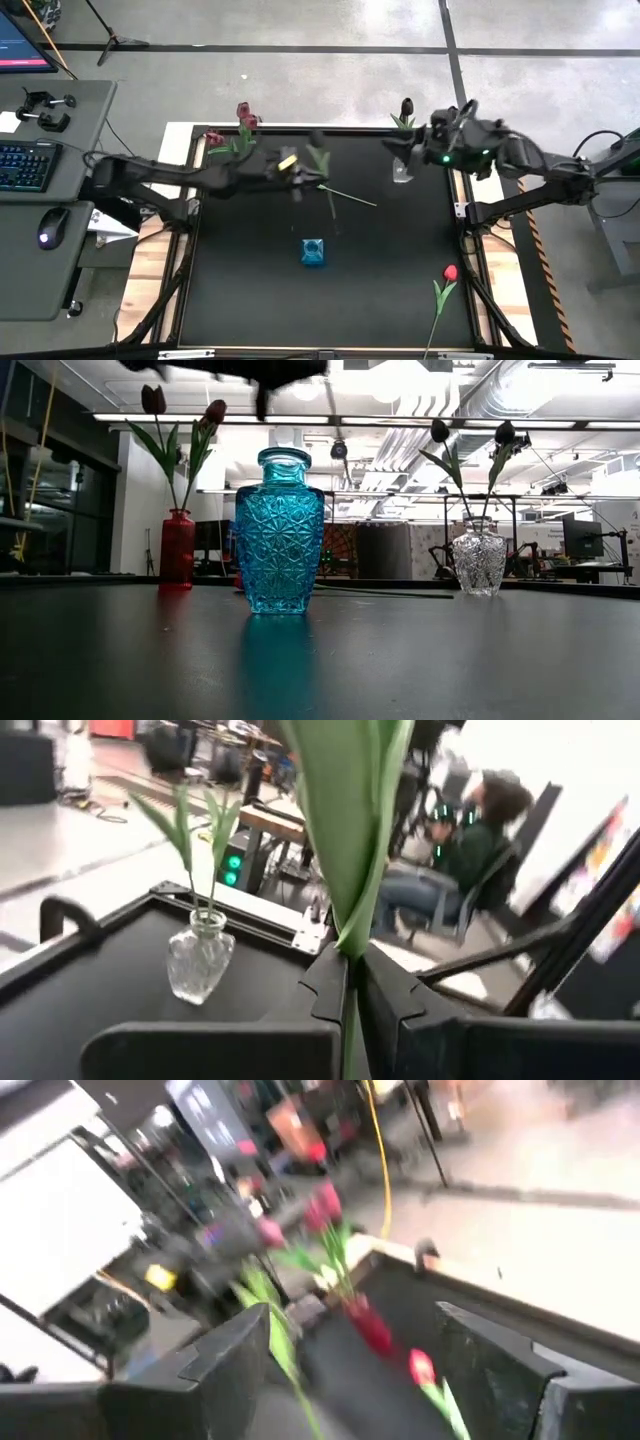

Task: Sort flowers into vase by color
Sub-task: Put the black flower into the transparent vase

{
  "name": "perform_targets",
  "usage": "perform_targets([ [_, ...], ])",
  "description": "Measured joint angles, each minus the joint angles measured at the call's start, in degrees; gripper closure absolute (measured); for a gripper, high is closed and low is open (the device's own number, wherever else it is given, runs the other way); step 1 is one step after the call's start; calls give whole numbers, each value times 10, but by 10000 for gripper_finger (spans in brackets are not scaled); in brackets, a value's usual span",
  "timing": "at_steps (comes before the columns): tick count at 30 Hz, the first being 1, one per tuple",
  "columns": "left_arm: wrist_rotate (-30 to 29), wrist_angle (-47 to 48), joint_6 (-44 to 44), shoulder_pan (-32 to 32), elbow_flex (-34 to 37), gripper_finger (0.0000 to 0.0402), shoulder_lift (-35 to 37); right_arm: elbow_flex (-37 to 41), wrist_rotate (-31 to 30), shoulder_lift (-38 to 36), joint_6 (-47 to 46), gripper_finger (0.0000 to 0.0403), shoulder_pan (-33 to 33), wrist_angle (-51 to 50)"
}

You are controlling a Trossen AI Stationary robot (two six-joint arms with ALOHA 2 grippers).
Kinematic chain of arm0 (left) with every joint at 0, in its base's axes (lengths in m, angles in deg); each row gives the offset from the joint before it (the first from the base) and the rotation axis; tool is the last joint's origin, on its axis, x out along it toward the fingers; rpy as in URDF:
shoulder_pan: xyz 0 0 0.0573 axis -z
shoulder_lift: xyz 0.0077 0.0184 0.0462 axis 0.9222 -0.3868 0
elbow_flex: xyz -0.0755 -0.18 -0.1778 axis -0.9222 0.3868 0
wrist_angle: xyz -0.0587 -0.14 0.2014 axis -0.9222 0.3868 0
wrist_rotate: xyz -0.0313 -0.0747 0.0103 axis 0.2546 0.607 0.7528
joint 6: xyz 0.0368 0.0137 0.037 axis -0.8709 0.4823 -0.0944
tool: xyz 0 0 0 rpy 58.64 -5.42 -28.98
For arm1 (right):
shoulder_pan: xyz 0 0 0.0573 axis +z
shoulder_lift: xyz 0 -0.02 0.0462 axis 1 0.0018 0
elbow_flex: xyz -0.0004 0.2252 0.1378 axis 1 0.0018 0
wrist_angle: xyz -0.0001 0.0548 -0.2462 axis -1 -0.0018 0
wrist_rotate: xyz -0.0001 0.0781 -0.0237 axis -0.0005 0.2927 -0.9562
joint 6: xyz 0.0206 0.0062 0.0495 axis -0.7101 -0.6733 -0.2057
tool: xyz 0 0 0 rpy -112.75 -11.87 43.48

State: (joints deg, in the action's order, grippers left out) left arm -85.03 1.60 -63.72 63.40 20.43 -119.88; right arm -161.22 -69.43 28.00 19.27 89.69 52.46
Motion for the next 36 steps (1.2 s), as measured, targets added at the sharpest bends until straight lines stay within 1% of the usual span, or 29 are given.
perform_targets([
  [2, 35, -4, -40, -19, -39, 402, -50, -16, -11, 0, 32, 137, 0, 22],
  [4, 50, -23, -77, -35, -81, 401, -101, -27, -29, 0, 58, 137, 0, 30],
  [8, 54, -89, -137, -58, -173, 401, -199, -42, -59, 0, 77, 137, 0, 31],
  [14, 56, -188, -198, -87, -322, 402, -350, -42, -77, 2, 73, 137, 0, 31],
  [17, 57, -193, -207, -99, -398, 402, -413, -42, -88, 5, 73, 137, 0, 32],
  [21, 66, -190, -165, -109, -476, 402, -479, -42, -102, 5, 73, 137, 0, 32],
  [23, 74, -192, -142, -110, -499, 402, -501, -42, -108, 5, 73, 137, 0, 33],
  [25, 79, -178, -133, -110, -506, 402, -512, -42, -113, 5, 73, 137, 0, 33],
  [28, 70, -151, -165, -108, -506, 402, -520, -42, -115, 5, 73, 137, 0, 33],
  [32, 32, -131, -208, -107, -506, 401, -520, -42, -115, 5, 75, 137, 0, 33],
  [36, 24, -150, -194, -107, -506, 401, -519, -42, -115, 5, 77, 137, 0, 33],
])
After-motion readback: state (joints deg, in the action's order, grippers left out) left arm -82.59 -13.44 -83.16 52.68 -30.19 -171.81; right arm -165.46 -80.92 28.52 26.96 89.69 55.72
